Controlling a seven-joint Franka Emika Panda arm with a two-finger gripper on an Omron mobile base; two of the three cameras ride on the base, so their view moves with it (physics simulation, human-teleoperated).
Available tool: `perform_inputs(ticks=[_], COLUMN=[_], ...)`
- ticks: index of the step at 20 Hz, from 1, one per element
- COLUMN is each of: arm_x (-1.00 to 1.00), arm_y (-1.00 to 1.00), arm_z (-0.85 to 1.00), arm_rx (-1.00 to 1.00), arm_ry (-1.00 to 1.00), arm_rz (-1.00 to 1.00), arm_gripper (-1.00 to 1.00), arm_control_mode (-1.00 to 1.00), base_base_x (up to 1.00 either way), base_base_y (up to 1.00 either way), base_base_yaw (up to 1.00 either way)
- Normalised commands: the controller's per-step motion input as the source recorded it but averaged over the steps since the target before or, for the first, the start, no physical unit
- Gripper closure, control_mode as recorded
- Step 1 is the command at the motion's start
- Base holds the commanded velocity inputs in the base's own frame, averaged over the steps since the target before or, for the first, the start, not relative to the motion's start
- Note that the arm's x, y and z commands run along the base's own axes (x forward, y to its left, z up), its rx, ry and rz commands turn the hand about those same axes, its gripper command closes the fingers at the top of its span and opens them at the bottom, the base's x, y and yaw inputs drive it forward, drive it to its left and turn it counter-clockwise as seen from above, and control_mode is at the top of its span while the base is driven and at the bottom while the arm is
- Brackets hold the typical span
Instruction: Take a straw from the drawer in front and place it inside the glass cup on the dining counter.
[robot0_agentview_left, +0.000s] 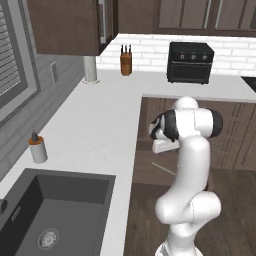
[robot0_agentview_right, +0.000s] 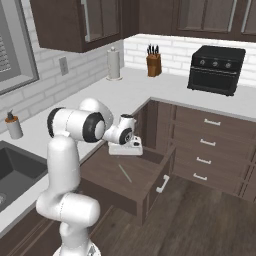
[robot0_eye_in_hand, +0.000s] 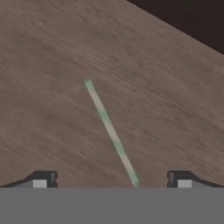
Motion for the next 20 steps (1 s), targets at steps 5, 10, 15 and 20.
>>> perform_inputs(ticks=[5, 10, 15, 20], arm_x=[0.35, 0.22, 0.11, 0.03], arm_y=[0.1, 0.01, 0.0, 0.0], arm_z=[-0.63, -0.61, -0.41, -0.3], arm_rx=[-0.01, 0.0, 0.0, 0.0], arm_ry=[0.03, 0.07, 0.03, 0.01], arm_rz=[0.0, 0.0, 0.02, 0.04], arm_gripper=[-1.0, -1.0, -1.0, -1.0], arm_control_mode=[-1.0, -1.0, -1.0, -1.0], base_base_x=[0.0, 0.0, 0.0, 0.0], base_base_y=[0.0, 0.0, 0.0, 0.0], base_base_yaw=[0.0, 0.0, 0.0, 0.0])
